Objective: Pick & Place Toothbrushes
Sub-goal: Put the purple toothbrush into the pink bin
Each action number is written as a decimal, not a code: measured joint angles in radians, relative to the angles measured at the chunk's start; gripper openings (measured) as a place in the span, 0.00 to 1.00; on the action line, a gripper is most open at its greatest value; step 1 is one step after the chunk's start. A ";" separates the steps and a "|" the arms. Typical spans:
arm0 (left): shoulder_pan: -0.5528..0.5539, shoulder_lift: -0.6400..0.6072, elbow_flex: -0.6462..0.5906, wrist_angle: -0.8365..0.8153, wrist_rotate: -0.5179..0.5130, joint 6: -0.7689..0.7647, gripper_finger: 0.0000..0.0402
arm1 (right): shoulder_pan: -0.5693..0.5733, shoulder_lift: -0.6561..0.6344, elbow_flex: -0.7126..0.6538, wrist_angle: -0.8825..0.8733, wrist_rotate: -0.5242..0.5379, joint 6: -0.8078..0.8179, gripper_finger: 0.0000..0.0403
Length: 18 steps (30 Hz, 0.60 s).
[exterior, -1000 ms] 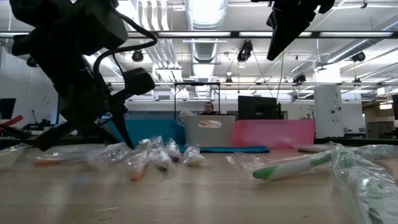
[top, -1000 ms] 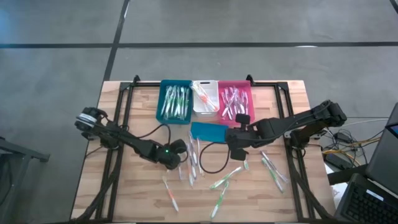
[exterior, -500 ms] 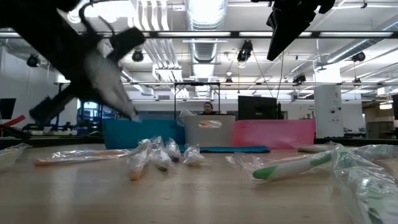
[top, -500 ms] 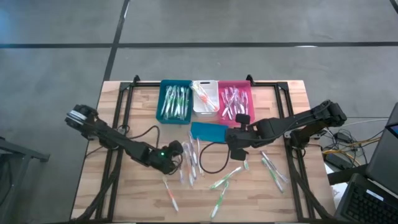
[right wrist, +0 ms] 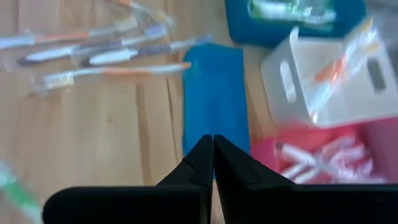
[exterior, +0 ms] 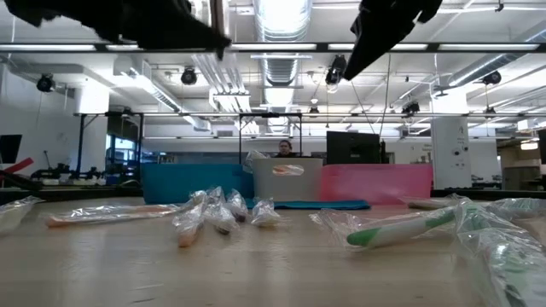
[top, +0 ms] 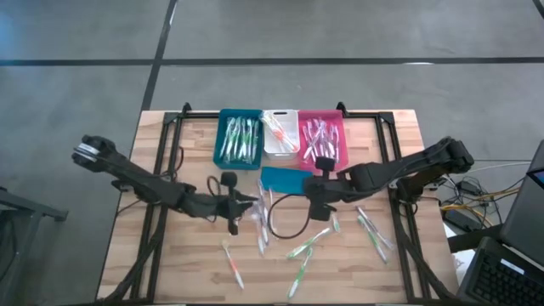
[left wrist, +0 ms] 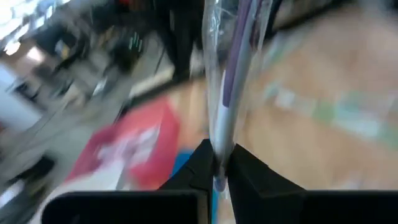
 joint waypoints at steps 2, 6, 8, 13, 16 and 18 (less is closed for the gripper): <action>0.026 0.000 -0.048 0.178 0.093 -0.009 0.07 | 0.001 0.000 -0.038 0.085 0.023 -0.046 0.02; 0.100 0.002 -0.131 0.441 0.218 -0.116 0.07 | 0.001 0.000 -0.131 0.275 0.041 -0.129 0.02; 0.136 0.002 -0.154 0.510 0.265 -0.185 0.08 | 0.001 0.000 -0.184 0.381 0.040 -0.163 0.02; 0.195 0.007 -0.161 0.567 0.331 -0.261 0.08 | 0.001 -0.008 -0.309 0.669 0.041 -0.235 0.02; 0.199 0.007 -0.154 0.575 0.340 -0.257 0.08 | 0.001 -0.011 -0.376 0.840 0.040 -0.280 0.02; 0.199 0.007 -0.153 0.576 0.346 -0.249 0.08 | 0.002 -0.021 -0.416 0.916 0.040 -0.293 0.02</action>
